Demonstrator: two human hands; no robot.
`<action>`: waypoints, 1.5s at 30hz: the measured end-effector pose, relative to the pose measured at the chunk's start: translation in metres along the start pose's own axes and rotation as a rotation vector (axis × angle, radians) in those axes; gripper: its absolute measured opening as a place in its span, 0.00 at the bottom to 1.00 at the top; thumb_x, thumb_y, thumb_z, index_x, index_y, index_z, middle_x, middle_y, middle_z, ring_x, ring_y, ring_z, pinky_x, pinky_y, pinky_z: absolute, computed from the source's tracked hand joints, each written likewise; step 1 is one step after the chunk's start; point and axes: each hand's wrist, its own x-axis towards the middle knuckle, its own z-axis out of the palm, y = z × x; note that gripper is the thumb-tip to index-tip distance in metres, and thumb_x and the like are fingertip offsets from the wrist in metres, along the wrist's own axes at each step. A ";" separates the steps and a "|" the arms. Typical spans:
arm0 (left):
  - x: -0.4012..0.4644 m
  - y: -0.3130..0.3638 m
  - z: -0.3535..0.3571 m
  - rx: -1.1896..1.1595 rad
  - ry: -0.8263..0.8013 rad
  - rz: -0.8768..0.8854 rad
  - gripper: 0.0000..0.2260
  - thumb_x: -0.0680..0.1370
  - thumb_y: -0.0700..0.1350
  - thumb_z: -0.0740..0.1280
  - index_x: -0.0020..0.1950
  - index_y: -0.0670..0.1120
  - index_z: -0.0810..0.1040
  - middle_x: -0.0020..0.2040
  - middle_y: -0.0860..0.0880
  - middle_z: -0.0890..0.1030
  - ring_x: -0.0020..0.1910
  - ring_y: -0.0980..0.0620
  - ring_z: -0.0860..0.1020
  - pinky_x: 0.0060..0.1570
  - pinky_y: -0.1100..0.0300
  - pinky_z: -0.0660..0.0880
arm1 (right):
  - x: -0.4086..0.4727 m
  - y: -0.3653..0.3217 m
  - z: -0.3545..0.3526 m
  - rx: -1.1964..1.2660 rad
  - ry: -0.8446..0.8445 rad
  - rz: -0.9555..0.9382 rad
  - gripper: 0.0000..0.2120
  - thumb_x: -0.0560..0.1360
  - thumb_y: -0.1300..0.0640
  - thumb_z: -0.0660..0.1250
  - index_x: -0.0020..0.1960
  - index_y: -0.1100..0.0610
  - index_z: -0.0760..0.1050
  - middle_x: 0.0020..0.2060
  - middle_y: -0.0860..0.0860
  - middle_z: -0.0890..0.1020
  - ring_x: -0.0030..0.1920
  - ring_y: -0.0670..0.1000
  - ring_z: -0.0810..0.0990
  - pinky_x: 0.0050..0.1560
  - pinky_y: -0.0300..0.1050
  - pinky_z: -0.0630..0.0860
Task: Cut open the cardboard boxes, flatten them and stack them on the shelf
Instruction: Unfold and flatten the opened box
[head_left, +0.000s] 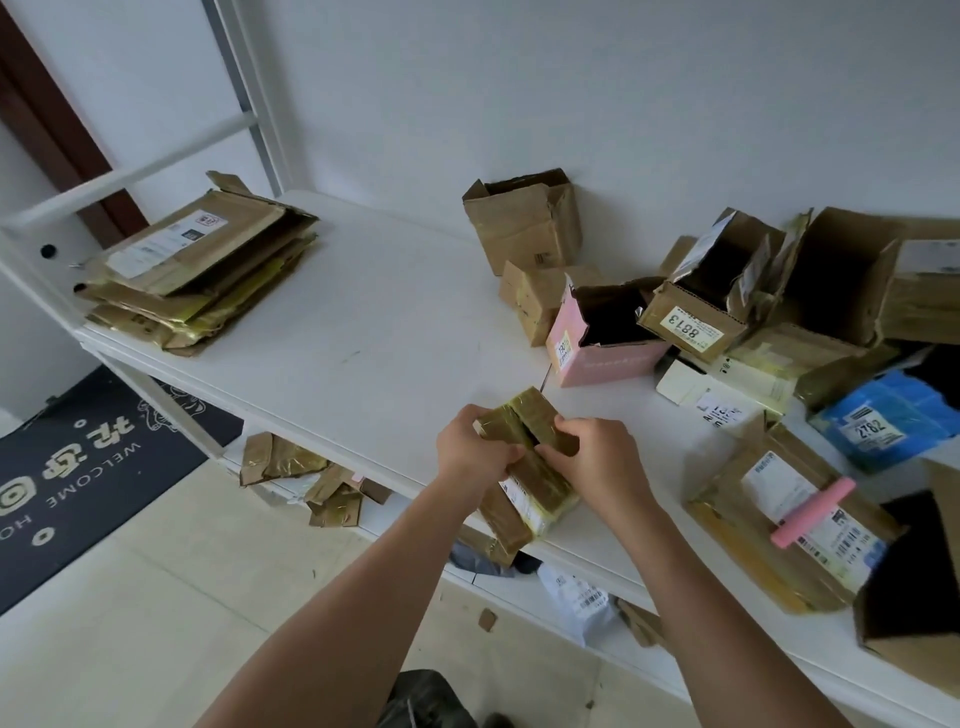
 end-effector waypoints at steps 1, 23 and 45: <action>0.000 0.000 0.000 -0.004 -0.006 -0.001 0.21 0.70 0.33 0.76 0.57 0.49 0.76 0.44 0.44 0.81 0.30 0.49 0.80 0.29 0.61 0.80 | 0.002 0.001 -0.002 0.013 -0.020 -0.001 0.26 0.74 0.48 0.73 0.67 0.60 0.76 0.59 0.53 0.83 0.56 0.51 0.82 0.51 0.36 0.73; 0.003 0.009 0.002 -0.045 -0.143 -0.035 0.19 0.72 0.31 0.75 0.54 0.52 0.76 0.50 0.39 0.83 0.48 0.41 0.84 0.42 0.50 0.83 | -0.025 0.057 0.008 0.443 0.236 0.224 0.05 0.76 0.62 0.71 0.51 0.58 0.84 0.43 0.49 0.82 0.44 0.49 0.80 0.46 0.41 0.79; 0.008 0.016 0.036 0.509 0.008 0.080 0.25 0.66 0.56 0.78 0.52 0.48 0.69 0.45 0.50 0.76 0.44 0.50 0.78 0.45 0.49 0.82 | -0.045 0.042 0.005 0.613 0.087 0.308 0.12 0.78 0.58 0.70 0.58 0.63 0.82 0.44 0.57 0.82 0.48 0.57 0.82 0.50 0.60 0.80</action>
